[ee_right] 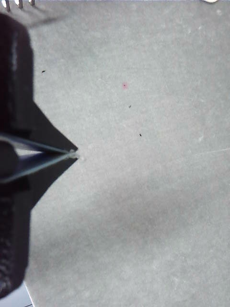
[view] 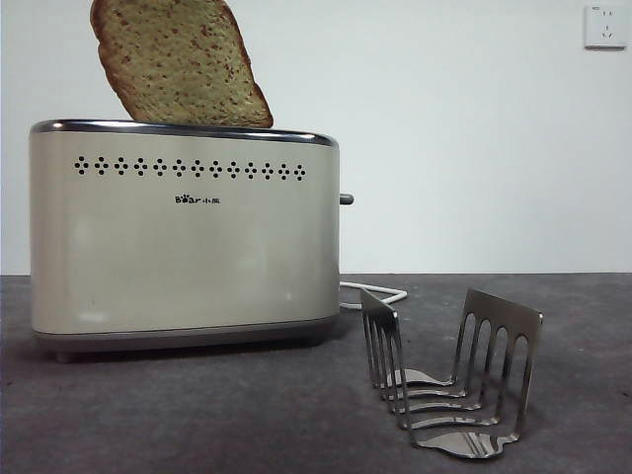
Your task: Pick up a slice of bread from the rack,put the bread on the toaster,press the button
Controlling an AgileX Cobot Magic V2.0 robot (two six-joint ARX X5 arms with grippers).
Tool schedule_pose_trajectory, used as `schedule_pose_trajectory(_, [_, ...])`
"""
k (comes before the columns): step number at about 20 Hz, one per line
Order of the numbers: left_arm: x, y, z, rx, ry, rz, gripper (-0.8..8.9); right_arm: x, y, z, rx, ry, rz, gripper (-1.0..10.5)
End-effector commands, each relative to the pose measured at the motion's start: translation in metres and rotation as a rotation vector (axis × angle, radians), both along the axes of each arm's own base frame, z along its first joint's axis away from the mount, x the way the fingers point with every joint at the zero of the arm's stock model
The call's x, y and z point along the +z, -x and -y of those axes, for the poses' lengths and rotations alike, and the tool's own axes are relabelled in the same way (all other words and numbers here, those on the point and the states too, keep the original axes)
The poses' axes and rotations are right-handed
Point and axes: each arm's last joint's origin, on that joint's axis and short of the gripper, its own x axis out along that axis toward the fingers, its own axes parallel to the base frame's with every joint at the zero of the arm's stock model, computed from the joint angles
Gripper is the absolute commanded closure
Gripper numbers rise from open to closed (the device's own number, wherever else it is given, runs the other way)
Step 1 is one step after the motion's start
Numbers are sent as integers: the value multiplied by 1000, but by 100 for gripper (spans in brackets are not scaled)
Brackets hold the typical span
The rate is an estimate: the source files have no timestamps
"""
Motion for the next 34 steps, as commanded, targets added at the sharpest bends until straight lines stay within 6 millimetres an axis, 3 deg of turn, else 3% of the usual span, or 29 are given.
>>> schedule_pose_trajectory(1, [-4,-4,3,-8,-5,-13,826,1,0,0,8,5,11,946])
schedule_pose_trajectory(6, [-17,-13,13,-27,-40,-47,826,1,0,0,7,4,10,946])
schedule_pose_trajectory(18, [-19,-15,12,17,-37,-54,826,2,-1,0,6,3,17,946])
schedule_pose_trajectory(23, [-48,-16,17,-2,-153,-113,826,2,-1,0,6,3,17,946])
schedule_pose_trajectory(34, [-55,-22,18,13,-206,-112,823,2,-1,-1,30,-25,23,946])
